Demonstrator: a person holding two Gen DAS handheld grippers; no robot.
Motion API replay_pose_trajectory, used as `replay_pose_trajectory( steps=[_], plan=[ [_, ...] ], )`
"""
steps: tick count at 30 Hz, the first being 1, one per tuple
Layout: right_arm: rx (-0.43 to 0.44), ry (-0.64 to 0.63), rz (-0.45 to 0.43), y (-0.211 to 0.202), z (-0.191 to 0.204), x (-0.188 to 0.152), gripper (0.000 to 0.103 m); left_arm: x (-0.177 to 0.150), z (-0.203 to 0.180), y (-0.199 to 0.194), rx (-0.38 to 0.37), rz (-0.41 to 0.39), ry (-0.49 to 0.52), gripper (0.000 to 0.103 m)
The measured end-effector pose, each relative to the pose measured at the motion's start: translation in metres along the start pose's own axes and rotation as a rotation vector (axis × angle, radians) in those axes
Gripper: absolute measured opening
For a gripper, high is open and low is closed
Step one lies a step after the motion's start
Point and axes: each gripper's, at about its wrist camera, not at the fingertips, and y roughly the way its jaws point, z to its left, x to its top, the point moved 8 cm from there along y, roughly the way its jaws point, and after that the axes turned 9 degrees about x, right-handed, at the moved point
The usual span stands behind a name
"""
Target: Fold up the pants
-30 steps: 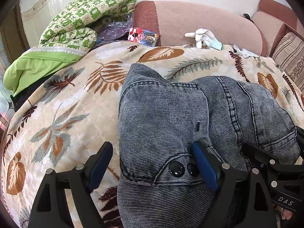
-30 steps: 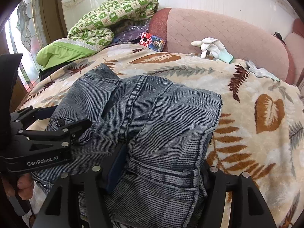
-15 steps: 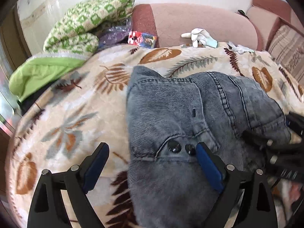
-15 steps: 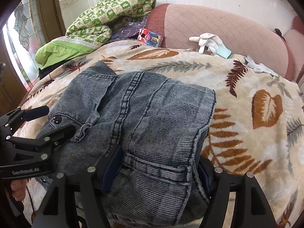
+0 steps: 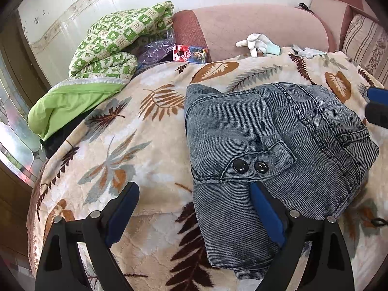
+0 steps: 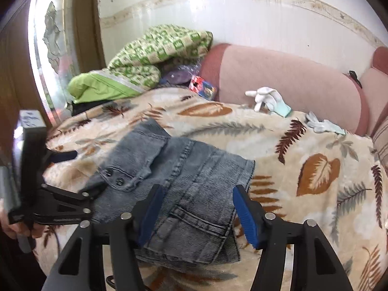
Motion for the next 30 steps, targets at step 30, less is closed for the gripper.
replay_pose_trajectory(
  steps=[30],
  plan=[
    [-0.147,0.031,-0.026,-0.042,0.011,-0.008,0.064,0.018,0.042,-0.103,0.101,-0.304,-0.188,0.093]
  ],
)
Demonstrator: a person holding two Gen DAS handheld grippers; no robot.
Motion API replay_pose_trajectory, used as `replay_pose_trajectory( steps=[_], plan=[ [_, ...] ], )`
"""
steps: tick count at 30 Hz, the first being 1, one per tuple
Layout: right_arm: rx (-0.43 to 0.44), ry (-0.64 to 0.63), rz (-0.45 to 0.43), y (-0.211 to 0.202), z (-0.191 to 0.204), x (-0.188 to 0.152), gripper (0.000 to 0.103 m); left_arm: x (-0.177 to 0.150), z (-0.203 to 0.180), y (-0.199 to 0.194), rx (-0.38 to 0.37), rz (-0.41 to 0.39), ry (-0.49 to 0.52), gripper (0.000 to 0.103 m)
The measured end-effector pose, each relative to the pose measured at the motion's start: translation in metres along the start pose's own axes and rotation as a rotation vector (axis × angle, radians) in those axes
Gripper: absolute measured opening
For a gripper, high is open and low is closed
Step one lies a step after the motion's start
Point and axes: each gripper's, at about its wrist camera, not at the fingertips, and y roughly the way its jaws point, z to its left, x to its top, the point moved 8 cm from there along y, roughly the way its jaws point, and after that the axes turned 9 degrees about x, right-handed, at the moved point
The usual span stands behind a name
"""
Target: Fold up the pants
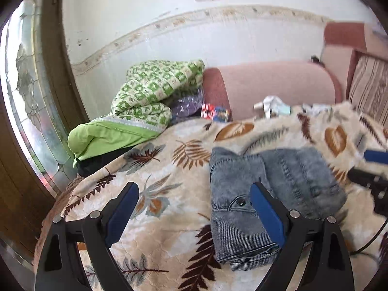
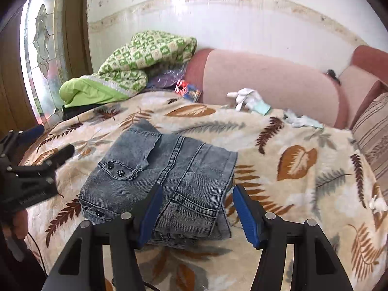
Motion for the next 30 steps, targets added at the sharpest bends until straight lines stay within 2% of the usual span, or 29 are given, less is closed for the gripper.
replay_pose_trajectory(
  steps=[3,8,12,18,30],
  plan=[
    [-0.008,0.01,-0.029,-0.012,0.002,-0.005,0.064,0.003,0.008,-0.01,-0.011,-0.012,-0.067,0.094],
    [-0.012,0.045,-0.056,-0.023,0.005,-0.02,0.064,0.002,0.02,-0.02,0.025,-0.032,-0.13,0.094],
    [-0.04,0.013,-0.088,-0.031,0.014,-0.027,0.064,0.0,0.021,-0.022,0.031,-0.038,-0.146,0.094],
    [-0.016,0.002,-0.129,-0.034,0.026,-0.026,0.064,-0.004,0.019,-0.021,0.019,-0.012,-0.168,0.094],
    [-0.003,-0.026,-0.118,-0.023,0.036,-0.03,0.064,-0.004,0.023,-0.024,0.061,-0.053,-0.148,0.094]
  ],
)
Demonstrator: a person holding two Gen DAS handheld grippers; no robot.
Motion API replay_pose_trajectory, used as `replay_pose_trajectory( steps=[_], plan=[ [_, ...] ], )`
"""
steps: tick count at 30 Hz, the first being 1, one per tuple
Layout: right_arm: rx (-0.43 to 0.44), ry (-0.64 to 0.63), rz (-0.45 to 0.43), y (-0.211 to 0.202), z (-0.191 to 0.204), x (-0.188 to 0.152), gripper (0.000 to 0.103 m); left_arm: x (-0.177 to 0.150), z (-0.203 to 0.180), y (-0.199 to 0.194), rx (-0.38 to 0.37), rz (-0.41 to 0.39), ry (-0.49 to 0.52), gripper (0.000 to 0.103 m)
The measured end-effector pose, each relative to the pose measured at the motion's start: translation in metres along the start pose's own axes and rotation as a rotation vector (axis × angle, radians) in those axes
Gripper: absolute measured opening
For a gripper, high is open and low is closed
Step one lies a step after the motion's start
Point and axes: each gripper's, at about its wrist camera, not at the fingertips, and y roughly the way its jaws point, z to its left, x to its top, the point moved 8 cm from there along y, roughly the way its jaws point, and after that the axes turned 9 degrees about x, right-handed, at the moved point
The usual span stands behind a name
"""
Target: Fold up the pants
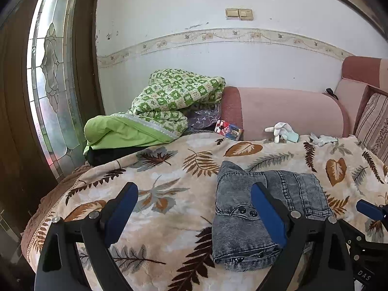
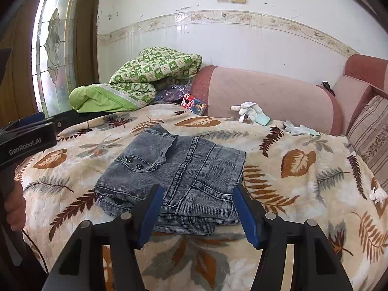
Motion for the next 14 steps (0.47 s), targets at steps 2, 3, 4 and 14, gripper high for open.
replay_pose_trajectory(
  steps=[2,3,4,14],
  plan=[
    [0.004,-0.003,0.003,0.002,0.001,0.0,0.064,0.0,-0.001,-0.002,0.009,-0.012,0.014,0.094],
    [0.006,-0.004,0.003,0.002,0.001,-0.001,0.064,0.0,-0.002,-0.003,0.011,-0.018,0.022,0.094],
    [0.007,-0.005,0.003,0.002,0.002,-0.001,0.064,0.0,-0.003,-0.004,0.013,-0.023,0.029,0.094],
    [0.021,0.019,0.003,0.003,0.0,-0.001,0.064,-0.001,-0.009,-0.01,0.014,-0.051,0.07,0.094]
  ],
)
